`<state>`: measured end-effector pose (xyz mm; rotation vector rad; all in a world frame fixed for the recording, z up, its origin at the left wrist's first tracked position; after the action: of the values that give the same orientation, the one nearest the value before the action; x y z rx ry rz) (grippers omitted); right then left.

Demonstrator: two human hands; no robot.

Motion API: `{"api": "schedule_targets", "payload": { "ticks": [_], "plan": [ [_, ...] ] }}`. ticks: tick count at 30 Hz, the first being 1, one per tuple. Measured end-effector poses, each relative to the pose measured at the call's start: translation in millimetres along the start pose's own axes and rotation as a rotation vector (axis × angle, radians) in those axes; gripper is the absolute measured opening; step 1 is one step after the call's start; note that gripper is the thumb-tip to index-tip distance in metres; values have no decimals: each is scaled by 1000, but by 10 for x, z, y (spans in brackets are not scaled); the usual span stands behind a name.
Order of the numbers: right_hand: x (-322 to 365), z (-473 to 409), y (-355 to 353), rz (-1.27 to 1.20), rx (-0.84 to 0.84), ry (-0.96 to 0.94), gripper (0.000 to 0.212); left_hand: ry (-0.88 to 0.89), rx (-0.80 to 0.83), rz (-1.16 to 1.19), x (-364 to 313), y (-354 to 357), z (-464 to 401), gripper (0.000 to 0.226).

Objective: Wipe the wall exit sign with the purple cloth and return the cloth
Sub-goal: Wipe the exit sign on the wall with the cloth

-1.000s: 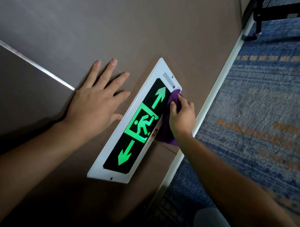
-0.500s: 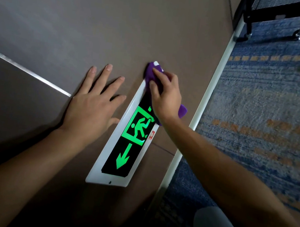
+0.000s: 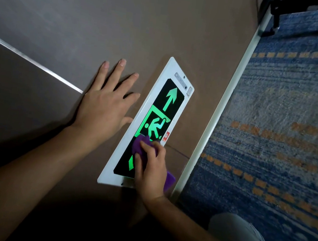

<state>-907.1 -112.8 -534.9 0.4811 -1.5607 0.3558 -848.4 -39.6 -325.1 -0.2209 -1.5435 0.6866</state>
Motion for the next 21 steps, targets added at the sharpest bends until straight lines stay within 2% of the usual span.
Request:
{"api": "schedule_targets", "payload": {
  "ticks": [5,9,11,13,21],
  "plan": [
    [186,563,70,-27,66,-32,40,4,18,-11,-4,2,6,69],
    [232,572,83,-24,105,-135,39,-3,13,12,1,-5,-4,69],
    [184,335,92,-34,66,-167,38,-8,11,9,6,2,-4,68],
    [96,-52,80,-4,-50,-141,36,-7,11,15,1,2,5,68],
    [182,-1931,-118,101,-303,-127,34,29,24,-53,12,27,-6,71]
  ]
}}
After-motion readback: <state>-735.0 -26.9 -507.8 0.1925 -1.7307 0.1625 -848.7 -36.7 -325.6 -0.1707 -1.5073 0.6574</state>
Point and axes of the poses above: each hand's wrist, its own z-axis away from the middle knuckle, its own y-axis out of the palm, x = y × z, the point moved 6 cm from there along -z, towards the middle knuckle, and after that the axes turned 14 degrees about -x, right-handed, at the moved point
